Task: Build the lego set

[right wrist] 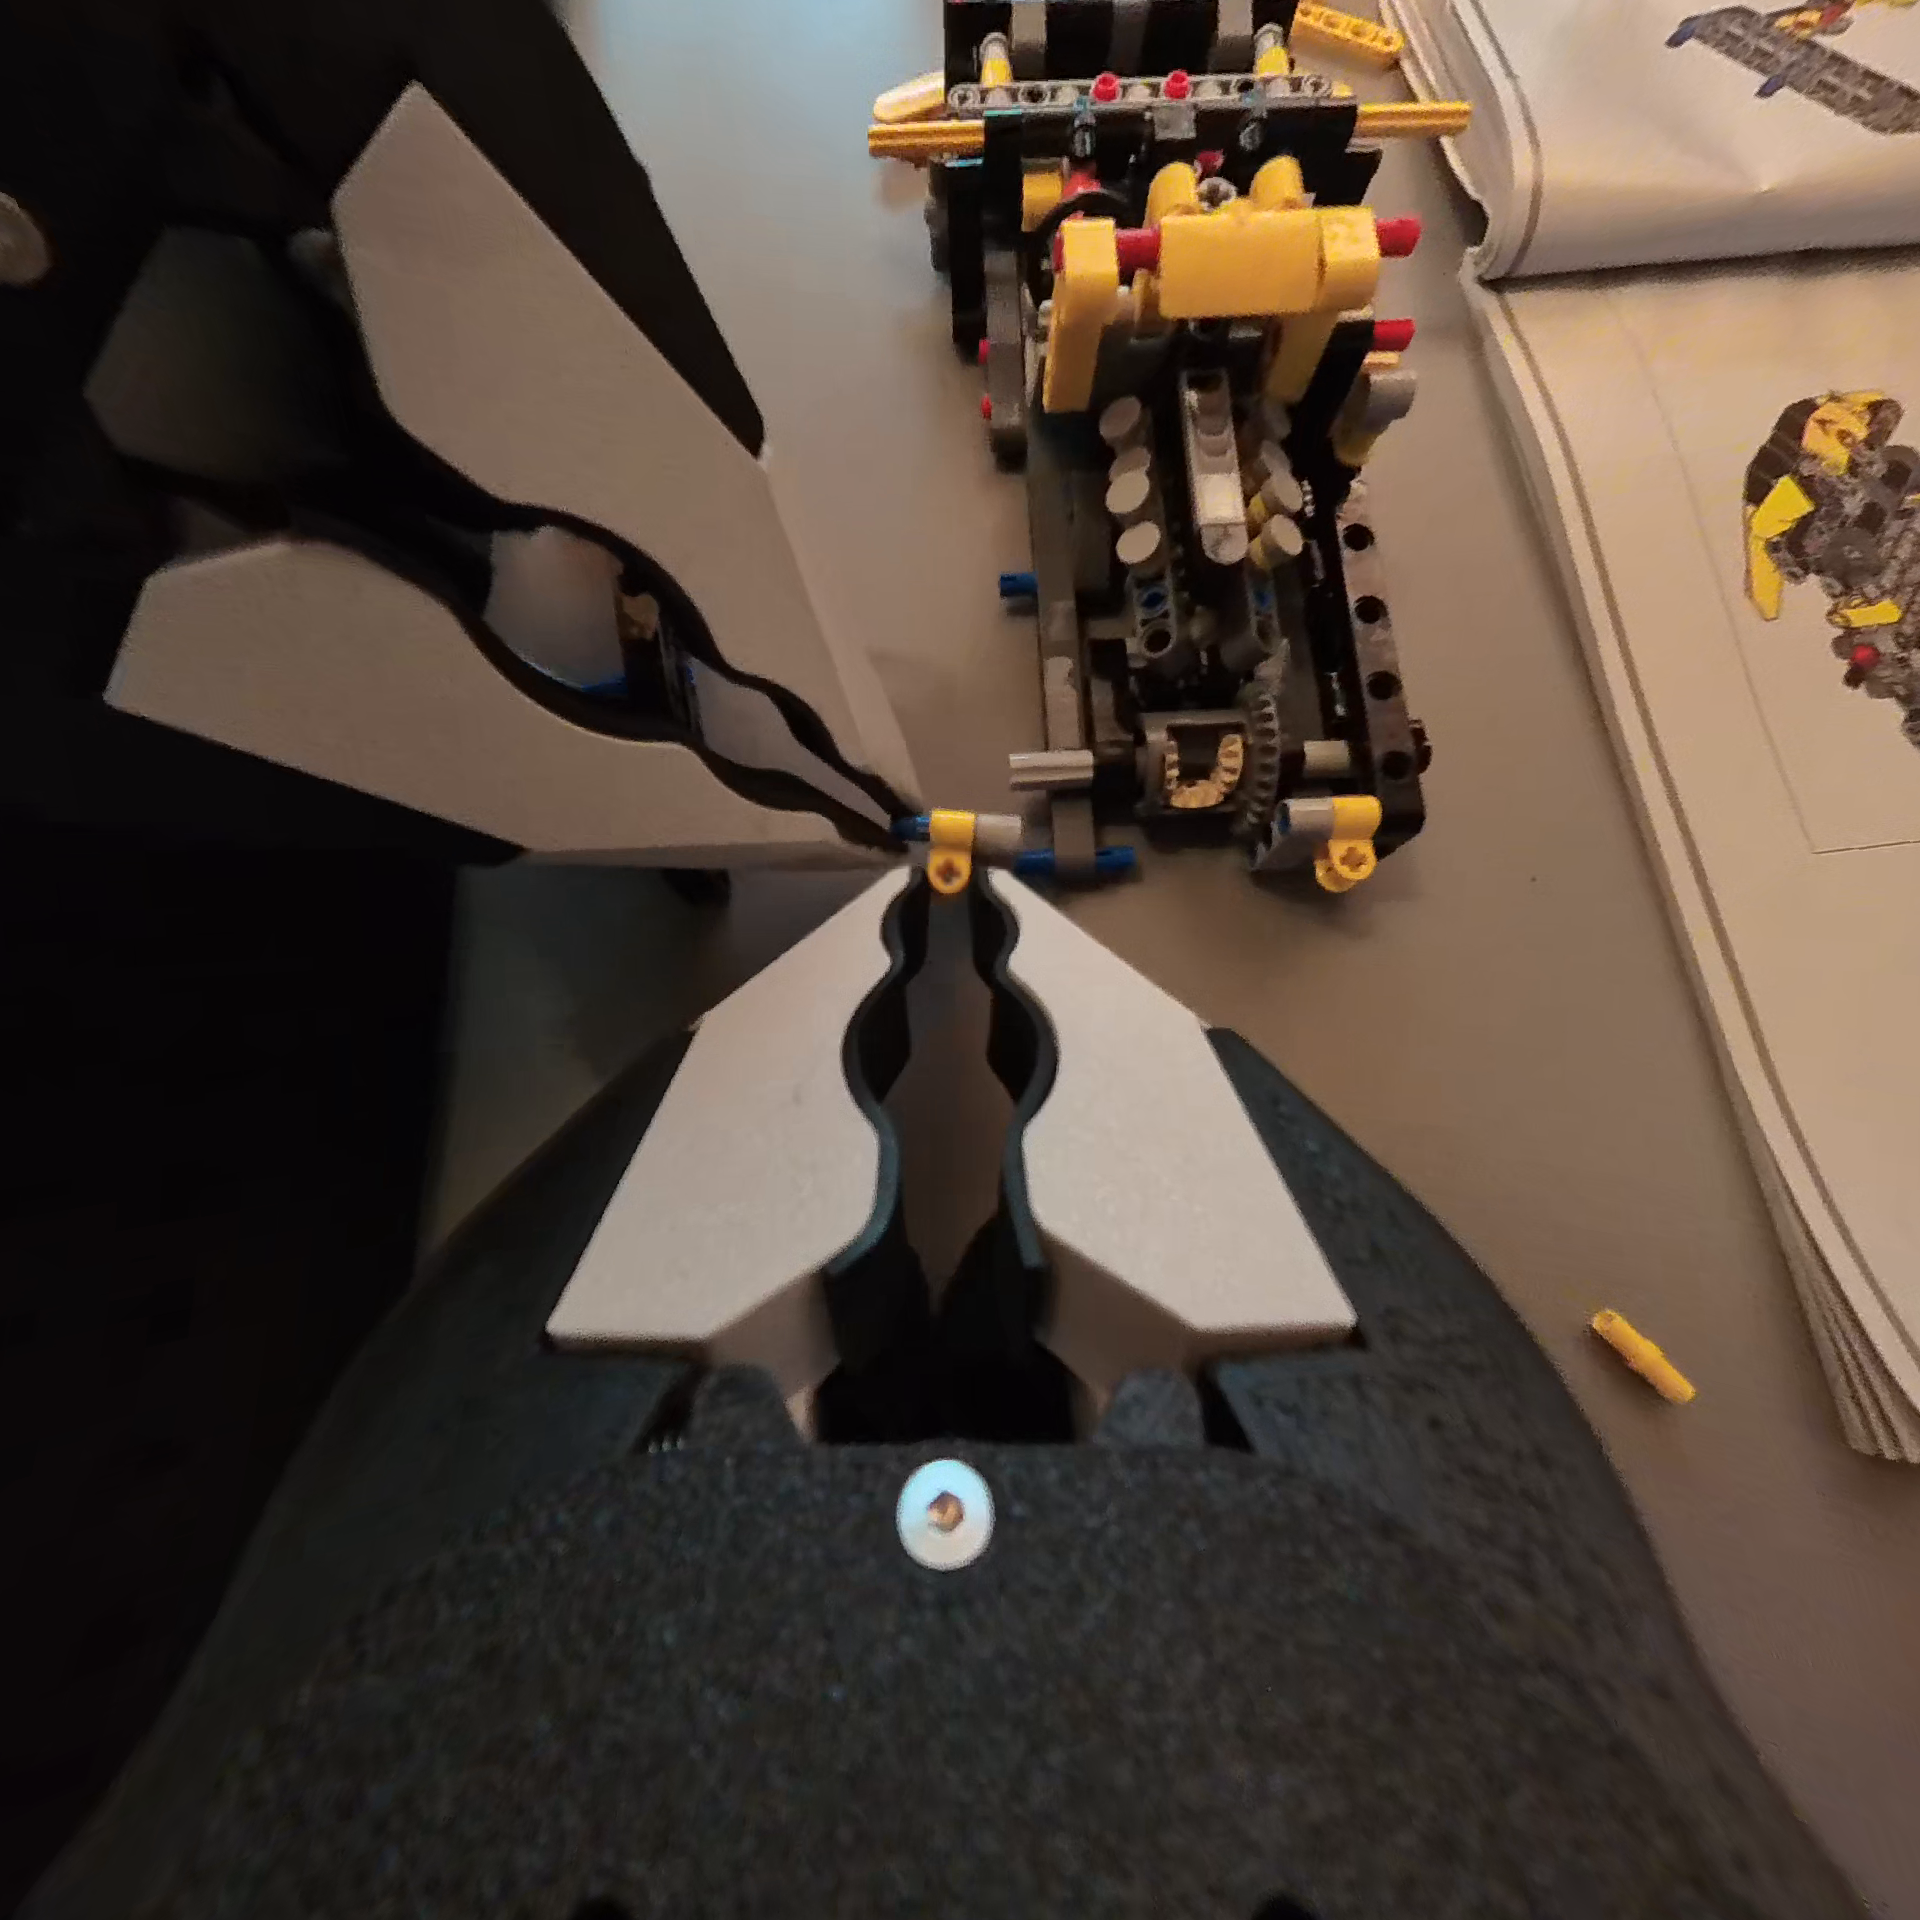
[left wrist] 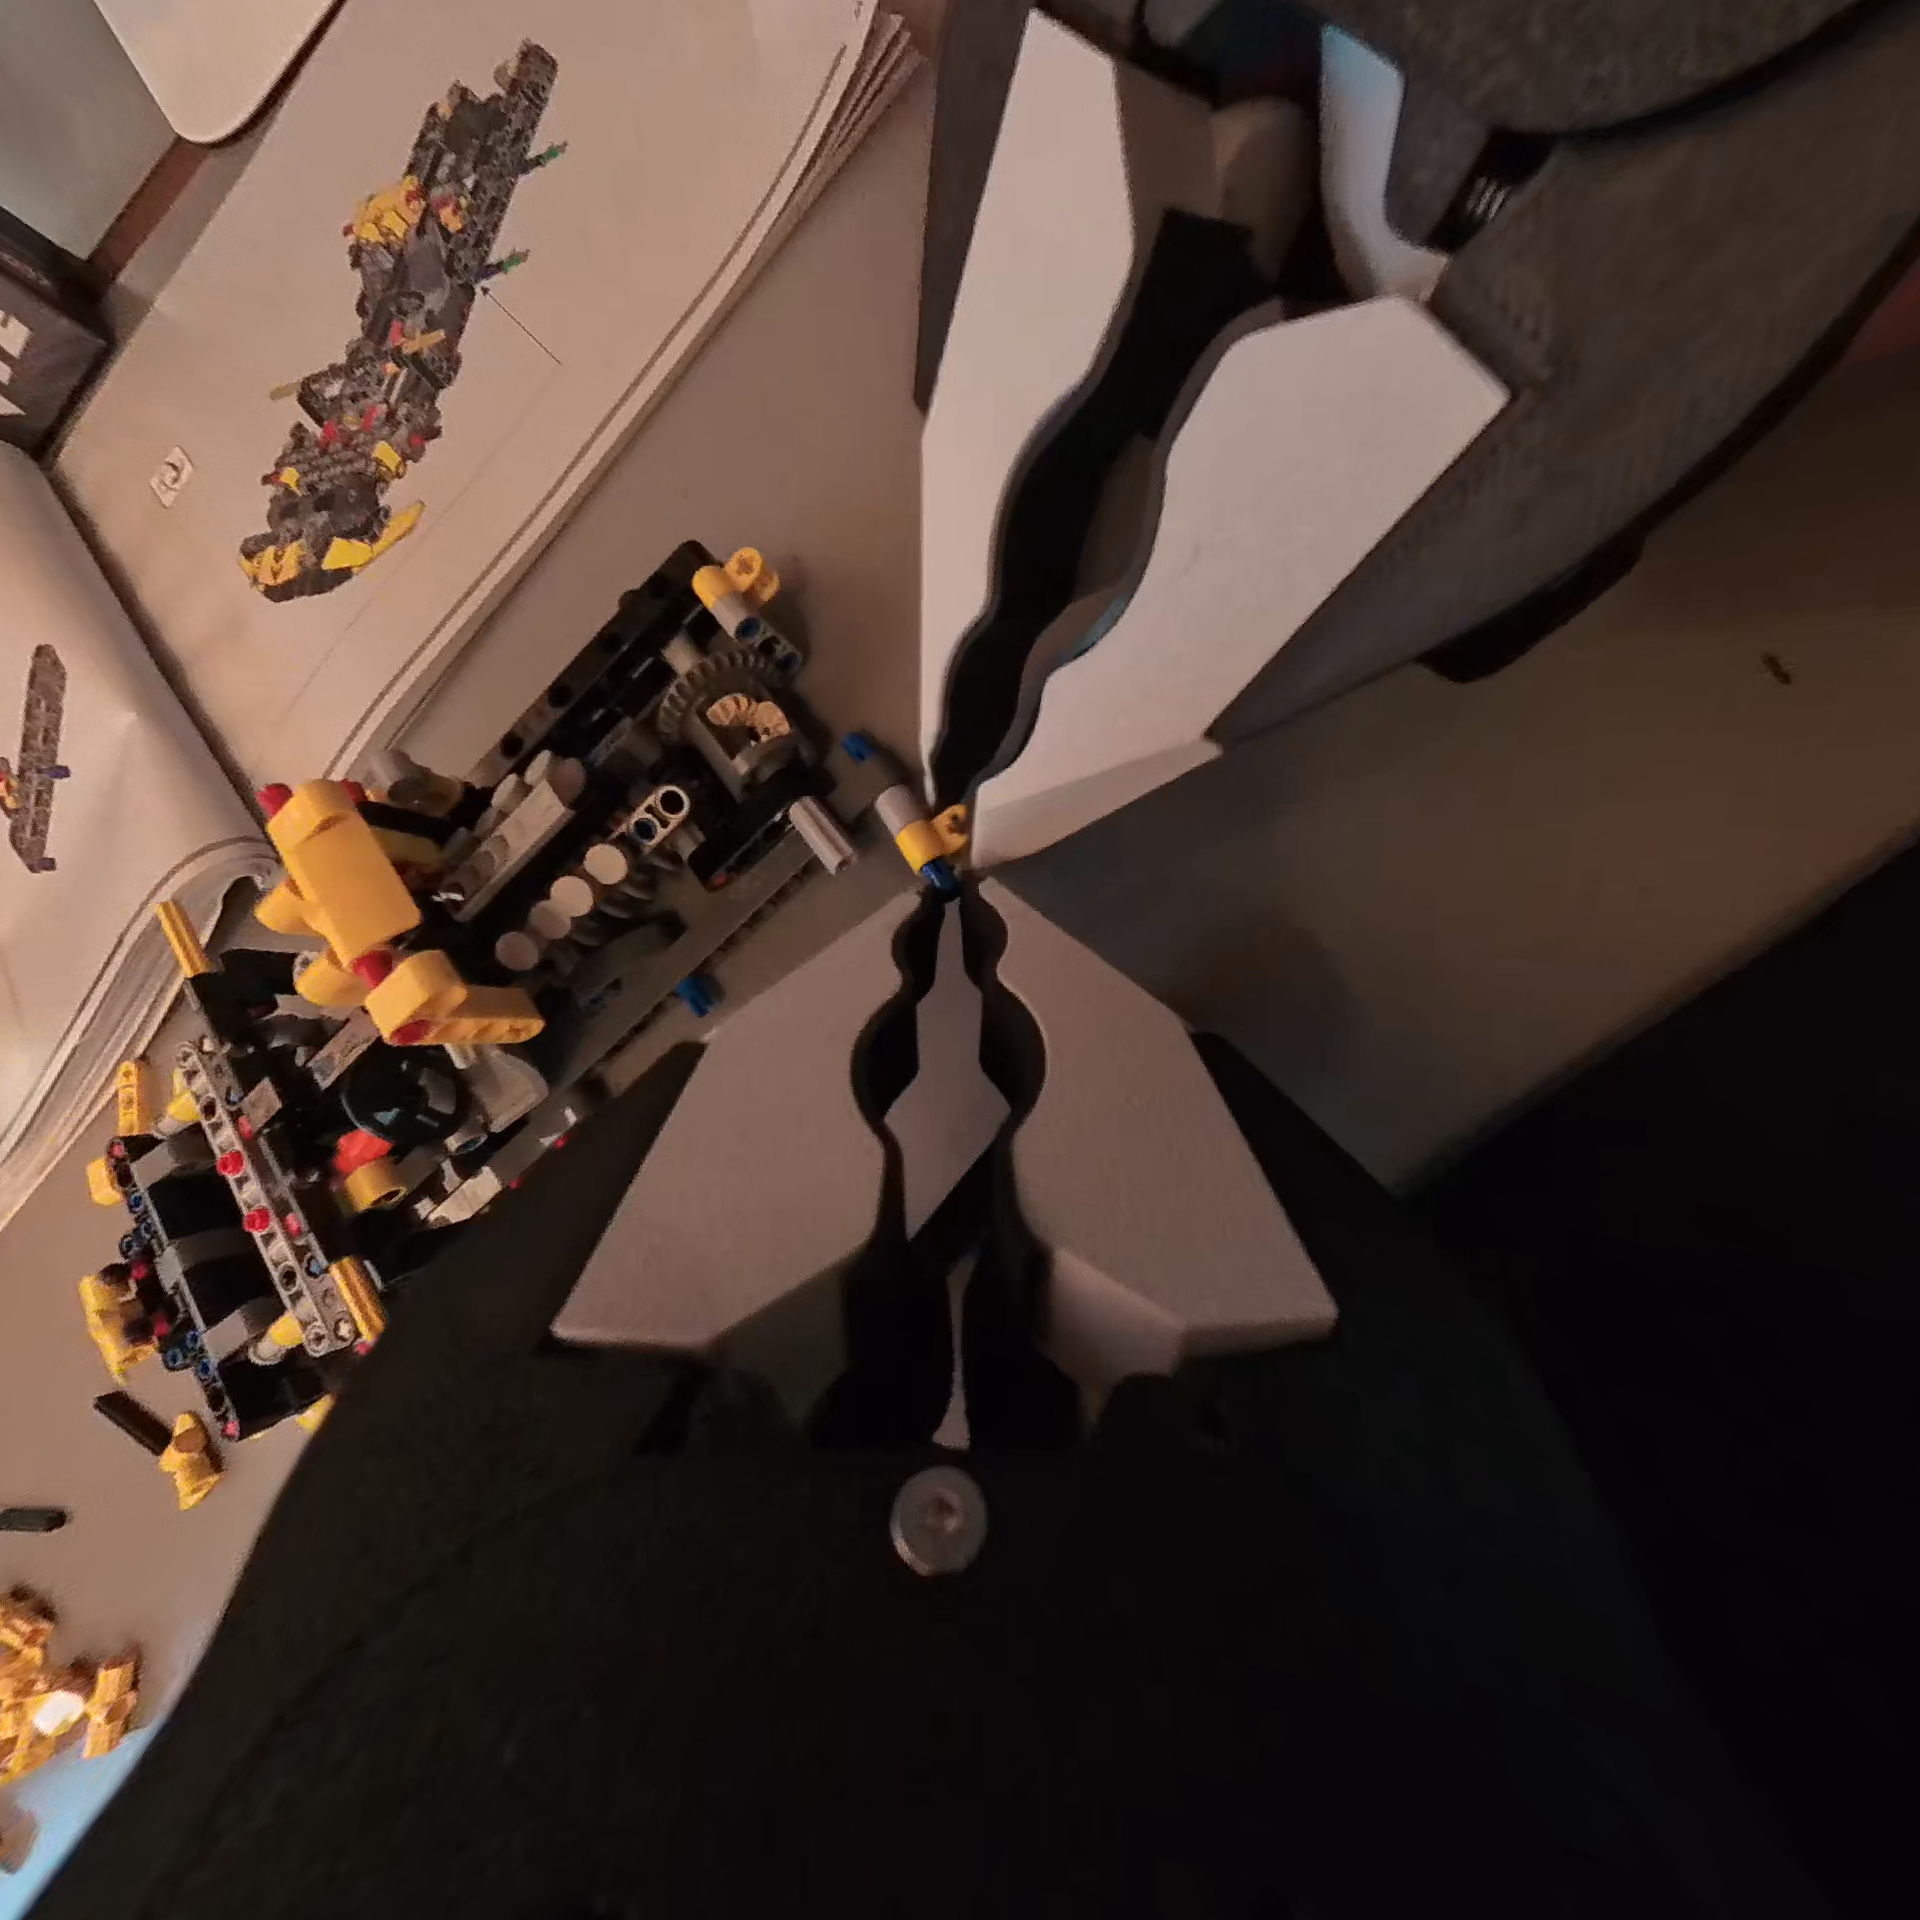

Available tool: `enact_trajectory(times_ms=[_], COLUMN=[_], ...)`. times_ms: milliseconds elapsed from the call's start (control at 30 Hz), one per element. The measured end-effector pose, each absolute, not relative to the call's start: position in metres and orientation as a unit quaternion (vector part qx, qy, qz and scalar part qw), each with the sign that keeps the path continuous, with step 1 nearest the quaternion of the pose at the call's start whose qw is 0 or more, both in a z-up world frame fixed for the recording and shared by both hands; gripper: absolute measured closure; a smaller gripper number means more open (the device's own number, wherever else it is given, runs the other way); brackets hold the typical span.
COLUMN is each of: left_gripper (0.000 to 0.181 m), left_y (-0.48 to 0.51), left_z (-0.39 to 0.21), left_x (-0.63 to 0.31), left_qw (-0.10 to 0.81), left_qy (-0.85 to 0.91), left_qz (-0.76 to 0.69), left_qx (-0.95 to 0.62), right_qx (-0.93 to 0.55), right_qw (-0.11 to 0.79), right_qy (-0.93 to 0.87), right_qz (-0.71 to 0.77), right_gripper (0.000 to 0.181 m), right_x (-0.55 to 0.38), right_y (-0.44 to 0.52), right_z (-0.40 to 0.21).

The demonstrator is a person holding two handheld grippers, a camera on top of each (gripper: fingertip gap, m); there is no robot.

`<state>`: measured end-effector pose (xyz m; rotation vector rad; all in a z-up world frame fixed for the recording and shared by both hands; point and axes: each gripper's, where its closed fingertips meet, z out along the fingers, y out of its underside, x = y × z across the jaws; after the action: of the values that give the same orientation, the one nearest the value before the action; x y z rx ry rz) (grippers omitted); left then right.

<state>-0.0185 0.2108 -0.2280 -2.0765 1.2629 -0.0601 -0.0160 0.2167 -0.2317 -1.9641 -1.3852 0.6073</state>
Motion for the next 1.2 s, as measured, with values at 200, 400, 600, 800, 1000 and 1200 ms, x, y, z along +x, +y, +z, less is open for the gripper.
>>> enact_trajectory(times_ms=[200, 400, 600, 800, 1000, 1200], left_gripper=[0.178, 0.178, 0.178, 0.178, 0.178, 0.178], left_y=[0.212, 0.213, 0.211, 0.212, 0.213, 0.216], left_z=[-0.229, -0.232, -0.233, -0.233, -0.231, -0.229], left_x=[-0.022, -0.025, -0.027, -0.029, -0.030, -0.030], left_qw=[0.341, 0.330, 0.320, 0.311, 0.304, 0.307], left_qy=[0.488, 0.480, 0.478, 0.468, 0.462, 0.472], left_qz=[-0.016, -0.028, -0.033, -0.048, -0.058, -0.047], left_qx=[-0.804, -0.813, -0.818, -0.826, -0.831, -0.825], right_qx=[-0.735, -0.715, -0.696, -0.695, -0.695, -0.700], right_qw=[0.304, 0.309, 0.335, 0.340, 0.347, 0.350], right_qy=[-0.558, -0.584, -0.599, -0.596, -0.591, -0.584], right_qz=[0.235, 0.226, 0.212, 0.216, 0.219, 0.216], right_gripper=[0.138, 0.135, 0.134, 0.137, 0.140, 0.143], right_x=[-0.012, -0.020, -0.026, -0.029, -0.029, -0.029], right_y=[0.226, 0.233, 0.236, 0.238, 0.239, 0.240], right_z=[-0.243, -0.243, -0.241, -0.241, -0.241, -0.241])
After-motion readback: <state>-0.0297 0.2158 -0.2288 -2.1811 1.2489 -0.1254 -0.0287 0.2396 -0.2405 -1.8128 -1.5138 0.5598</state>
